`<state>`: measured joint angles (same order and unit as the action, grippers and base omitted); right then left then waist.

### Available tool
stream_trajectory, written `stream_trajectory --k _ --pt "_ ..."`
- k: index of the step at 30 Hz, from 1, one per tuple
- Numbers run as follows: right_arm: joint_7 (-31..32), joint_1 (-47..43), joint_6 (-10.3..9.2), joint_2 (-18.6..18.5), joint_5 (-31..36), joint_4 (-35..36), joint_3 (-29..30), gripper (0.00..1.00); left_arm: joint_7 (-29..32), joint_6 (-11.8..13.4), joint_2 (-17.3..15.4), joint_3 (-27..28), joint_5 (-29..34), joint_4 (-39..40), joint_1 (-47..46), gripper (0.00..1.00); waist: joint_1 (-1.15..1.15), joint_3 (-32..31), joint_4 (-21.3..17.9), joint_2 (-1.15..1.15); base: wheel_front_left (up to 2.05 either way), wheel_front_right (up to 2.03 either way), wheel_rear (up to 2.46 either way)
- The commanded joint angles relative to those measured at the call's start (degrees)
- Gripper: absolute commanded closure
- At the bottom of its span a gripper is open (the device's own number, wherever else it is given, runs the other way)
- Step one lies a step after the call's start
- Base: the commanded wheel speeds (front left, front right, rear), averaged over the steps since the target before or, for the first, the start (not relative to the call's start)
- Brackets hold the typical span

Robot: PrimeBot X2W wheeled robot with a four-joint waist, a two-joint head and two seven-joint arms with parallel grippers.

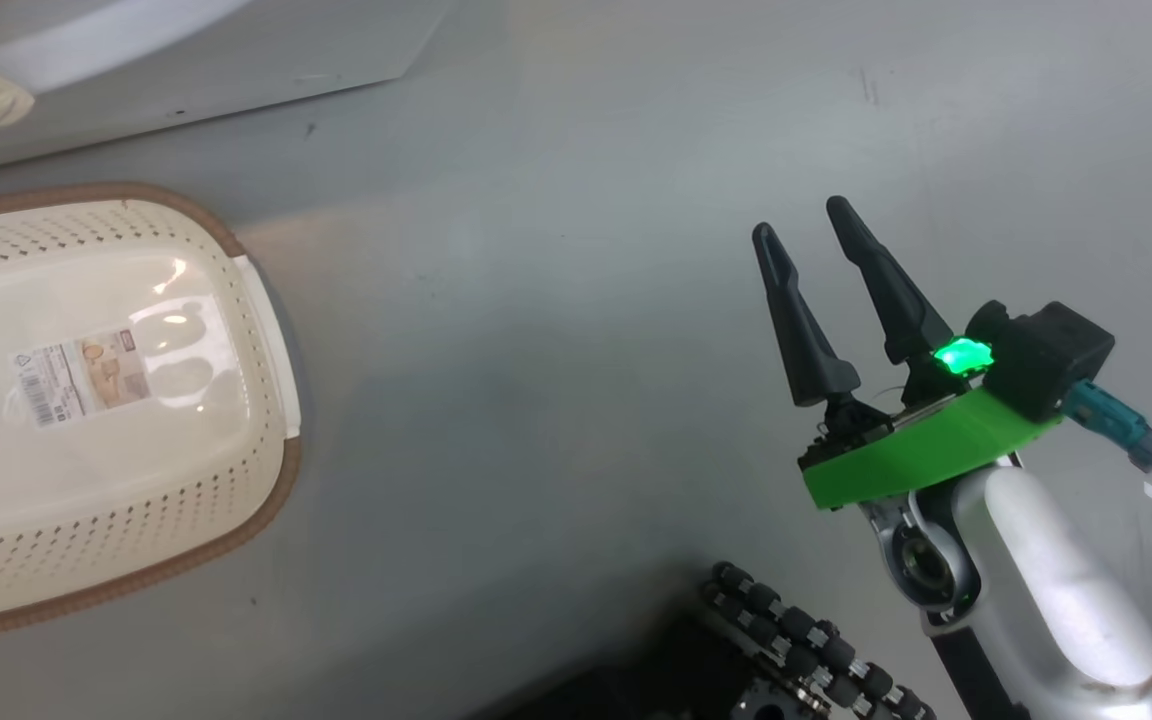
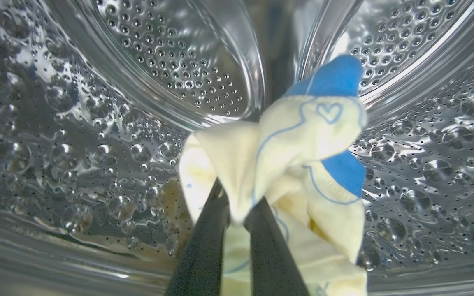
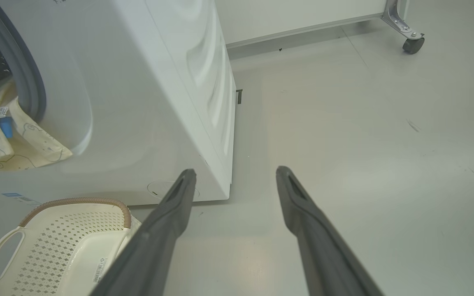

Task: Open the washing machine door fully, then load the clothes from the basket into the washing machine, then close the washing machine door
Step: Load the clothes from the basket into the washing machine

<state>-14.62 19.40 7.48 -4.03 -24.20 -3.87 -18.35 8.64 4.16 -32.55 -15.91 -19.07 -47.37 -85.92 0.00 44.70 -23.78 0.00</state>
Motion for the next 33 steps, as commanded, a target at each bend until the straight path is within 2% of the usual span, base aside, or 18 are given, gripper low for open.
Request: stream_trajectory --k 1,2,6,10,19,25,33 --pt "-0.38 -0.83 0.01 -0.99 0.04 1.52 -0.30 0.00 0.31 0.75 -1.66 1.55 -0.87 2.41 0.88 0.51 0.00 -0.42 0.51 0.00 0.00 0.00 0.00" --pt "-0.38 -0.89 0.01 -1.03 0.04 1.51 -0.24 0.00 0.59 1.09 -1.34 1.79 -1.39 2.76 1.96 0.00 0.00 -0.65 0.72 0.00 0.00 0.00 0.00" --pt "-0.38 -1.16 0.01 -1.27 0.14 1.75 0.31 0.00 -0.27 1.74 -0.44 2.71 -3.17 4.83 5.80 0.00 0.00 -1.74 1.55 0.00 0.00 0.00 0.00" --pt "-0.38 -1.80 0.01 -1.49 0.45 1.74 1.26 0.00 -2.99 3.81 0.56 3.78 -4.26 6.09 10.57 0.00 0.00 -3.65 2.57 0.00 0.00 0.00 0.00" --pt "-0.37 -4.67 0.01 -1.98 2.08 2.01 4.10 0.00 -12.93 7.50 5.33 5.11 -6.34 10.06 24.49 0.00 0.00 -10.14 5.49 0.00 0.00 0.00 0.00" --pt "0.28 -6.29 0.01 -1.92 3.06 2.59 5.58 0.00 -17.85 9.34 7.23 4.59 -5.98 13.42 32.19 0.00 0.00 -13.56 6.61 0.00 0.00 0.00 0.00" --pt "2.39 -9.65 0.01 -2.04 4.89 3.95 8.43 0.00 -22.22 12.71 11.63 1.98 -4.48 22.17 46.60 0.00 0.00 -19.54 9.15 0.00 0.00 0.00 0.00"
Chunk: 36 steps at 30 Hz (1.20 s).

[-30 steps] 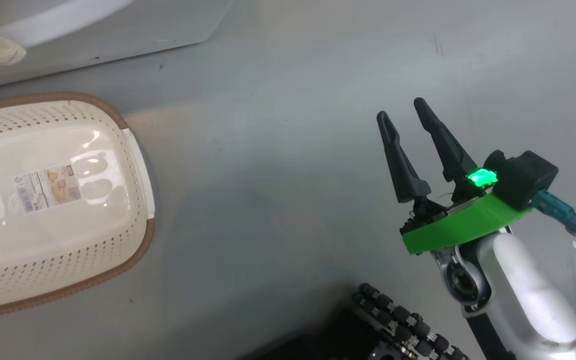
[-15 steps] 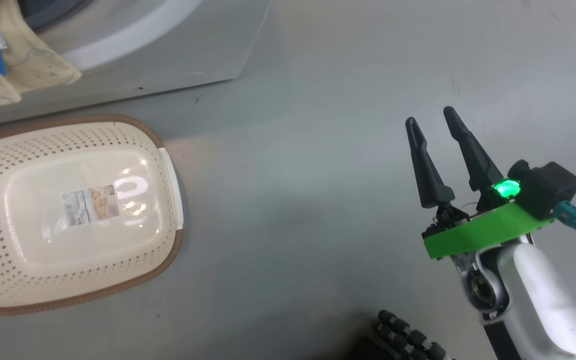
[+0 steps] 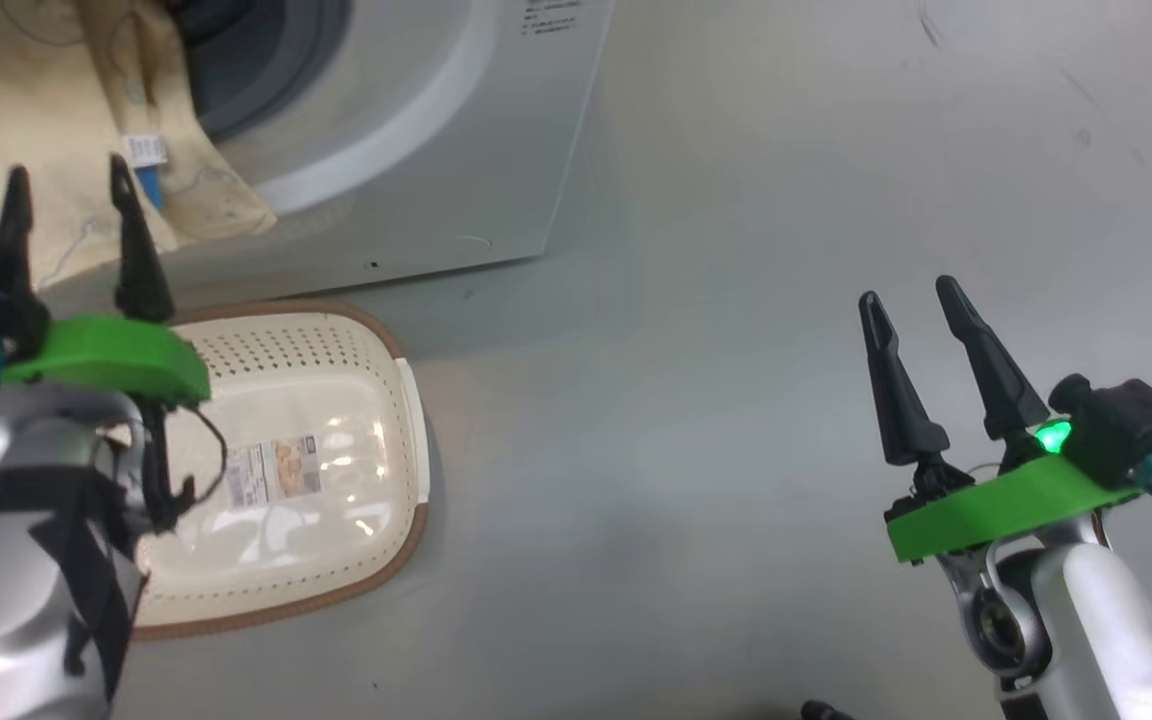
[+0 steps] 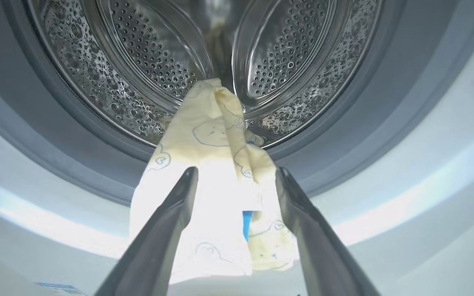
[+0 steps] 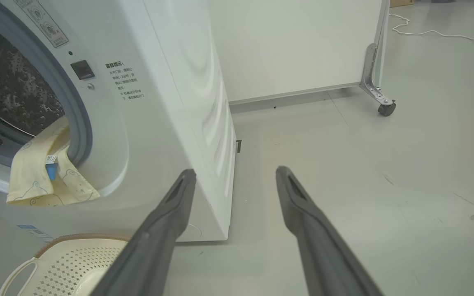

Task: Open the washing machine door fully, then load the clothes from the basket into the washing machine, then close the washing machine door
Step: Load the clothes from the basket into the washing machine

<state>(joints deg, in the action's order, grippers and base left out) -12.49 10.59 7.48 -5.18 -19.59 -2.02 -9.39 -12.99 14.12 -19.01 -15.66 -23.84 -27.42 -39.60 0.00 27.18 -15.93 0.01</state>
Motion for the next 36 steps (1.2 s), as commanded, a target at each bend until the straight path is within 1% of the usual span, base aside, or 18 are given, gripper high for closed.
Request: stream_trajectory --k 1,6,13,16,21,25,31,36 --pt "0.59 -1.30 0.01 -0.98 0.57 2.35 -0.27 0.00 -0.89 3.10 -1.41 1.51 0.43 3.56 2.12 0.00 0.00 -2.75 1.75 -0.01 0.00 0.00 0.00" --pt "2.48 -3.52 0.01 -1.64 1.76 3.43 0.14 0.00 -1.74 4.55 1.35 0.17 1.34 9.82 10.84 0.00 0.00 -7.04 3.89 -0.01 0.00 0.00 0.00" --pt "5.29 -6.86 0.01 -2.38 3.46 4.79 0.54 0.00 -1.98 6.33 3.72 -0.70 3.32 17.29 22.18 0.00 0.00 -13.80 6.66 -0.01 0.00 0.00 0.00" --pt "6.88 -8.92 0.01 -2.57 4.23 5.64 0.89 0.00 -1.99 6.12 4.93 -0.82 4.09 21.03 28.07 0.00 0.00 -17.27 8.22 -0.01 0.00 0.00 0.00" --pt "8.61 -11.17 0.01 -2.58 4.99 6.61 1.62 0.00 -2.00 5.54 5.76 -0.45 4.84 23.54 33.90 0.00 0.00 -20.87 9.61 -0.01 0.00 0.00 0.00" --pt "9.71 -12.77 0.01 -2.24 5.59 7.39 2.01 0.00 -2.00 5.65 6.22 -0.62 5.54 25.39 37.72 0.00 0.00 -23.05 10.14 -0.01 0.00 0.00 0.00" --pt "10.94 -15.55 0.01 -1.66 6.32 8.79 2.70 0.00 -2.00 5.65 6.65 -0.69 5.51 26.70 41.44 0.00 0.00 -25.53 10.92 -0.01 0.00 0.00 0.00" --pt "11.67 -16.45 0.01 -1.48 6.61 9.58 2.79 0.00 -2.00 5.33 6.67 -0.61 5.49 26.83 42.36 0.00 0.00 -26.17 11.05 -0.01 0.00 0.00 0.00"
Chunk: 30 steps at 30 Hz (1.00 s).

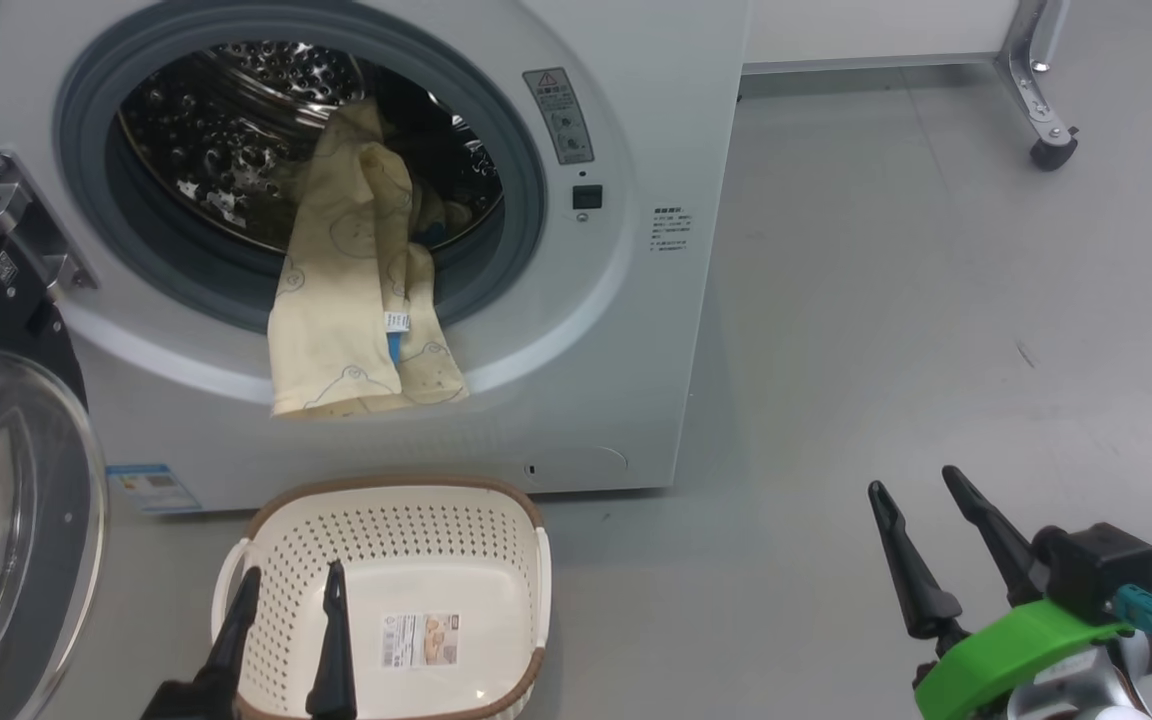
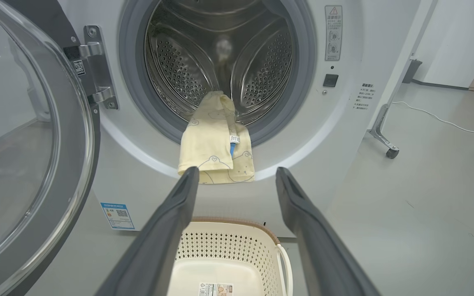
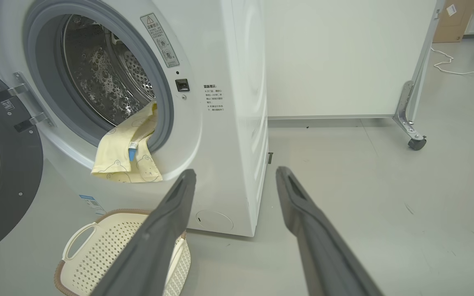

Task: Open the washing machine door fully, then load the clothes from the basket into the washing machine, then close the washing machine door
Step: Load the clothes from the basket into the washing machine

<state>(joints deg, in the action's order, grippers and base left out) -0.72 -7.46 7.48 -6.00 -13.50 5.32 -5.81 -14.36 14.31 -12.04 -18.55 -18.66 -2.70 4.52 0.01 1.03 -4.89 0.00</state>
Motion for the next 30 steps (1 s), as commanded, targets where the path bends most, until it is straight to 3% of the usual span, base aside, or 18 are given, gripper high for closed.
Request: stream_trajectory --k 1,30 --pt "0.05 1.54 0.01 -0.61 0.58 2.41 -0.79 0.00 -0.63 5.04 -0.32 2.26 0.34 2.05 -1.68 0.00 -0.01 -0.13 0.02 0.00 0.00 0.00 0.00" --pt "1.21 0.86 0.01 -0.04 0.77 4.03 -1.21 0.00 0.23 4.09 -0.07 1.89 -0.87 -0.71 -2.91 0.00 -0.01 -0.38 -0.60 0.00 0.00 0.00 0.00"
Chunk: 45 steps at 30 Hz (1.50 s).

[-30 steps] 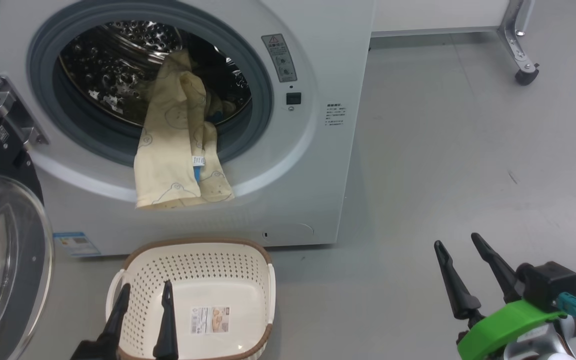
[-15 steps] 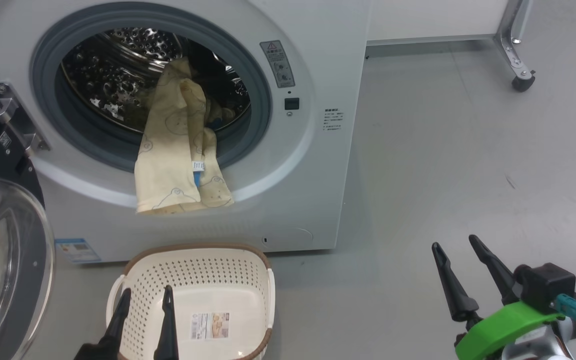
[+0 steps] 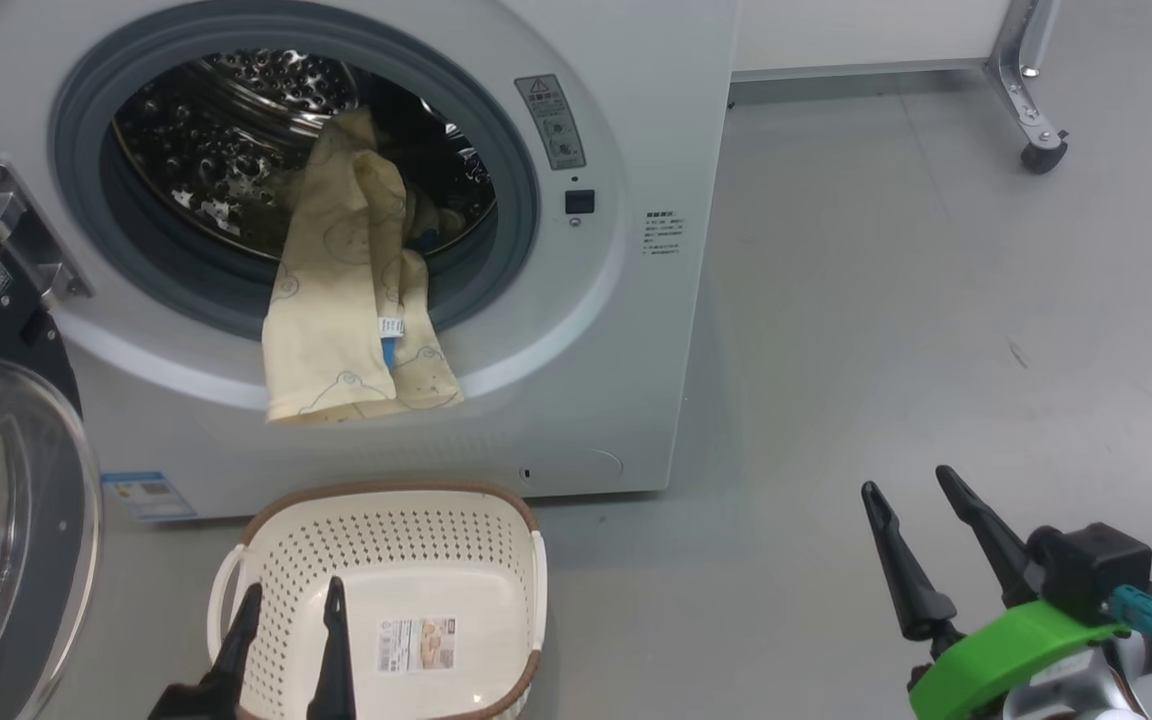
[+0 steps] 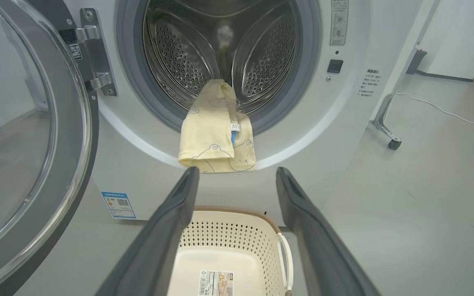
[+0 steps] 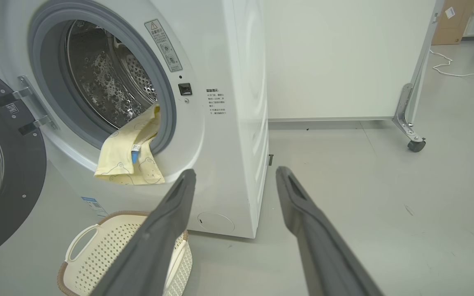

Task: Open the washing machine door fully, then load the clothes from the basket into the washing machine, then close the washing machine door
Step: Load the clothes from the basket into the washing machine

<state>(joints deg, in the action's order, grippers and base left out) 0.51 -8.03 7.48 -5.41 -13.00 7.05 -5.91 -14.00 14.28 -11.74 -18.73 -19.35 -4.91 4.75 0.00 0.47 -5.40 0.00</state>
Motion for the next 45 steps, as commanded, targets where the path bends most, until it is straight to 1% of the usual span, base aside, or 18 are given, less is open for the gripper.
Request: stream_trajectory --k 1,8,13,14,17,21,25,28,33,42,43,45 --pt "-0.01 1.53 0.01 -0.62 0.25 2.41 -1.17 0.00 0.21 3.96 -0.47 2.08 -0.34 1.28 -3.60 0.00 0.00 0.58 -0.18 0.00 0.00 0.00 0.00" --pt "-0.44 3.31 0.01 -0.75 -0.28 2.95 -1.56 0.00 3.75 1.58 -1.15 1.78 -1.58 -2.72 -10.42 0.00 0.00 4.72 -1.07 0.00 0.00 0.00 0.00" --pt "-1.51 5.39 0.01 -0.95 -1.10 2.39 -2.43 0.00 7.47 -1.92 -1.46 0.79 -2.87 -9.64 -17.97 0.00 0.00 8.59 -2.25 0.00 0.00 0.00 0.00" --pt "-1.51 5.39 0.01 -0.95 -1.10 2.39 -2.43 0.00 7.47 -1.92 -1.46 0.79 -2.87 -9.64 -17.97 0.00 0.00 8.59 -2.25 0.00 0.00 0.00 0.00" --pt "-2.37 6.97 0.01 -1.12 -1.61 1.79 -3.32 0.00 10.04 -4.29 -1.53 0.41 -3.95 -14.66 -23.26 0.00 0.00 11.21 -3.18 0.00 0.00 0.00 0.00" --pt "-3.77 9.46 0.01 -1.21 -2.51 0.73 -4.51 0.00 13.79 -6.74 -1.52 0.06 -4.93 -21.25 -31.20 0.00 0.00 14.51 -4.52 0.00 0.00 0.00 0.00" --pt "-5.34 12.05 0.01 -1.08 -3.63 -0.82 -6.09 0.00 16.65 -8.29 -1.67 0.29 -5.67 -27.31 -38.95 0.00 0.00 17.71 -6.46 0.00 0.00 0.00 0.00" --pt "-6.66 13.86 0.01 -0.87 -4.57 -2.17 -7.21 0.00 18.58 -8.92 -2.15 0.63 -6.01 -31.35 -44.16 0.00 0.00 20.19 -8.25 0.00 0.00 0.00 0.00" --pt "-8.96 16.38 0.01 -0.52 -6.02 -4.50 -8.52 0.00 20.89 -9.28 -3.64 1.59 -6.47 -36.94 -51.55 0.00 0.00 24.08 -11.34 0.00 0.00 0.00 0.00" --pt "-12.15 19.22 0.01 -0.23 -7.98 -8.01 -9.94 0.00 22.98 -8.17 -6.69 3.55 -7.18 -45.30 -60.90 0.00 0.00 29.20 -15.15 0.00 0.00 0.00 0.00" --pt "-12.63 19.65 0.01 -0.15 -8.33 -8.55 -10.20 0.00 23.27 -7.74 -7.11 3.76 -7.24 -46.98 -62.34 0.00 0.00 30.00 -15.59 0.00 0.00 0.00 0.00" --pt "-13.09 20.02 0.01 -0.10 -8.60 -9.06 -10.48 0.00 23.51 -7.30 -7.14 3.83 -7.29 -48.26 -63.45 0.00 0.00 30.48 -15.85 0.00 0.00 0.00 0.00"
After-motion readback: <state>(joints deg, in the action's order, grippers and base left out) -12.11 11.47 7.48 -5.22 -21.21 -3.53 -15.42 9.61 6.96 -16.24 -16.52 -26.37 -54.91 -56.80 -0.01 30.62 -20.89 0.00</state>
